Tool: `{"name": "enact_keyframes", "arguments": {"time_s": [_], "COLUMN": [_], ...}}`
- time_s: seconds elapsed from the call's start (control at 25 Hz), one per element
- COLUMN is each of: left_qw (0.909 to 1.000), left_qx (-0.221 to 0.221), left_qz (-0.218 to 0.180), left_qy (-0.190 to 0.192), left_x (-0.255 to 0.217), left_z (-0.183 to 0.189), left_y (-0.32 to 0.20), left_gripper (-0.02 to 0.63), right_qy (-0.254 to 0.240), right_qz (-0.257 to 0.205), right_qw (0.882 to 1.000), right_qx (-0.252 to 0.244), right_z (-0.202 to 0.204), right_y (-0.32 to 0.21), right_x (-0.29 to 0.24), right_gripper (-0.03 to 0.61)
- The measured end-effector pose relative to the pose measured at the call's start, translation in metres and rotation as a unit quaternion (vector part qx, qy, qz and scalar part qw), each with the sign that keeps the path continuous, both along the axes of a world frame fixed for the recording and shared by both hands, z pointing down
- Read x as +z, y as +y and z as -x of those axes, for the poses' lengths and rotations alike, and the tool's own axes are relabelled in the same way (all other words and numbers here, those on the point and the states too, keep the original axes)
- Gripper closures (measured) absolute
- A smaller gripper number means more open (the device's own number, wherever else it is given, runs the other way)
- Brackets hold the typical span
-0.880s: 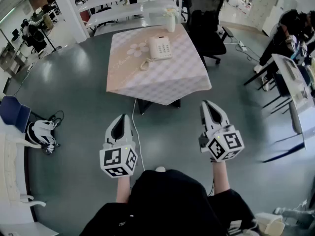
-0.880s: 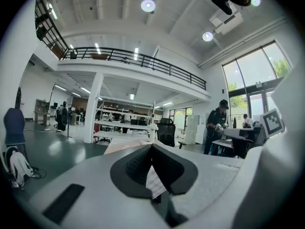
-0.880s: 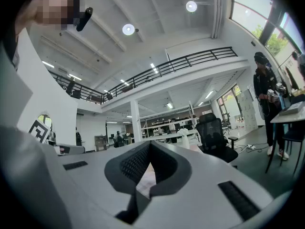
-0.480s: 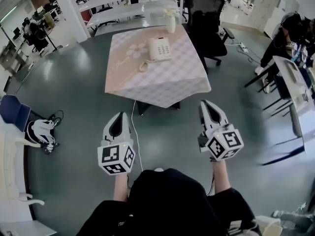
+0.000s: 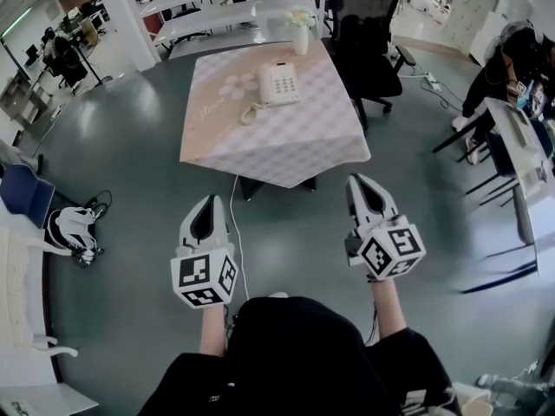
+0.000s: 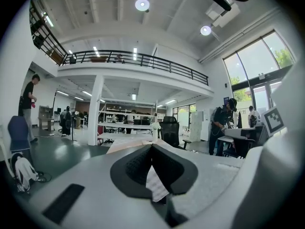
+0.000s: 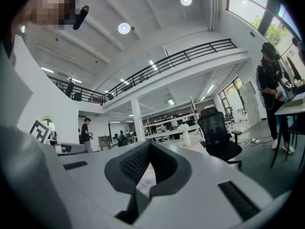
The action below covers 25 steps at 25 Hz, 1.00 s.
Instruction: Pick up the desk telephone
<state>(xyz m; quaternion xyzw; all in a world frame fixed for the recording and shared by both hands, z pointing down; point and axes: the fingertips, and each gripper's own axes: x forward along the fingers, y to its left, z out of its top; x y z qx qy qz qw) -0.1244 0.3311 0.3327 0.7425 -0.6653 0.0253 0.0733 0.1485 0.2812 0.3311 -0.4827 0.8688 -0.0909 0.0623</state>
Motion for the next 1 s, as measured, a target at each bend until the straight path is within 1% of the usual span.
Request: {"name": "enact_keyframes", "arguments": {"time_s": [0.24, 0.56, 0.8, 1.0], "left_qw": [1.0, 0.9996, 0.9991, 0.9987], "left_qx": [-0.003, -0.003, -0.001, 0.008], "left_qz": [0.008, 0.024, 0.036, 0.042], "left_qy": [0.004, 0.012, 0.024, 0.026], "left_x": [0.01, 0.022, 0.031, 0.034], "left_z": [-0.007, -0.007, 0.005, 0.013], "left_y": [-0.006, -0.033, -0.078, -0.125], "left_gripper": [0.615, 0.614, 0.615, 0.614], "right_qy": [-0.007, -0.009, -0.001, 0.003], "right_qz": [-0.003, 0.013, 0.022, 0.025], "right_qw": [1.0, 1.0, 1.0, 1.0], "right_qx": [0.004, 0.005, 0.006, 0.011], "right_z": [0.0, 0.0, 0.014, 0.026], "right_y": [-0.014, -0.045, -0.09, -0.135], "right_x": [0.002, 0.012, 0.017, 0.016], "right_gripper": [0.586, 0.586, 0.586, 0.586]}}
